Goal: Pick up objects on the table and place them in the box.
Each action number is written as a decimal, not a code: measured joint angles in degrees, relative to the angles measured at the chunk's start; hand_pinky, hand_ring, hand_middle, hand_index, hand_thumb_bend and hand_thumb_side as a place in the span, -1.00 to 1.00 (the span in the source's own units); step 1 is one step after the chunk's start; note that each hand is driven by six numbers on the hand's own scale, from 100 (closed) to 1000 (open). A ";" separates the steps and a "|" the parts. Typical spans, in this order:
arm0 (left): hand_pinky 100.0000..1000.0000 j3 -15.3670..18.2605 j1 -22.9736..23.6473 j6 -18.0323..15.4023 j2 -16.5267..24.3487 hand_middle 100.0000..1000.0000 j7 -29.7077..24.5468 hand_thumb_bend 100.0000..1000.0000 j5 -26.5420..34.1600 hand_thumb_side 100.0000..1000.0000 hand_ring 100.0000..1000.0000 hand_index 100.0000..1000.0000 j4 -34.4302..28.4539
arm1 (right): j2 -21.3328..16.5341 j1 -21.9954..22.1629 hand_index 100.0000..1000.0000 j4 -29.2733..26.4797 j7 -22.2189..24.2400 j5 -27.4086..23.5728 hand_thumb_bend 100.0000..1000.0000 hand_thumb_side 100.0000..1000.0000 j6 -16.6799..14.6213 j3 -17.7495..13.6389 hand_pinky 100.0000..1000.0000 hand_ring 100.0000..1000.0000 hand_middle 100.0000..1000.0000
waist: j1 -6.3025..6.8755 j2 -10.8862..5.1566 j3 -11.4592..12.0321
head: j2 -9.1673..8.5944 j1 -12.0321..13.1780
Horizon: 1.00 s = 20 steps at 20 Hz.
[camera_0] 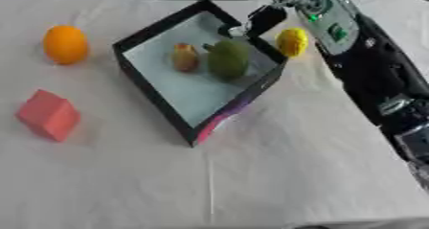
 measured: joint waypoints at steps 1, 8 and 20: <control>0.77 -0.01 0.07 0.05 0.01 0.40 -0.04 -1.00 -0.01 0.18 0.52 0.60 0.00 | -0.78 0.18 1.00 -0.43 -0.05 -0.56 -0.55 -0.86 0.56 -0.43 0.96 0.65 0.64 | 0.00 0.00 -0.20 | -0.17 0.30; 0.77 -0.31 0.97 0.56 0.53 0.39 -1.52 -1.00 -0.74 0.21 0.51 0.60 0.00 | -9.31 4.02 1.00 -2.52 4.11 -9.87 -0.81 -1.00 0.00 -3.49 0.95 0.70 0.65 | 0.00 0.00 -1.01 | 0.28 2.11; 0.78 -1.29 1.41 2.01 1.01 0.39 -4.84 -1.00 -1.57 0.20 0.52 0.60 0.00 | -15.06 0.73 0.94 6.32 13.39 -10.56 -0.58 -0.79 -9.39 -5.74 0.95 0.74 0.67 | -0.06 -0.43 -1.18 | -1.27 2.47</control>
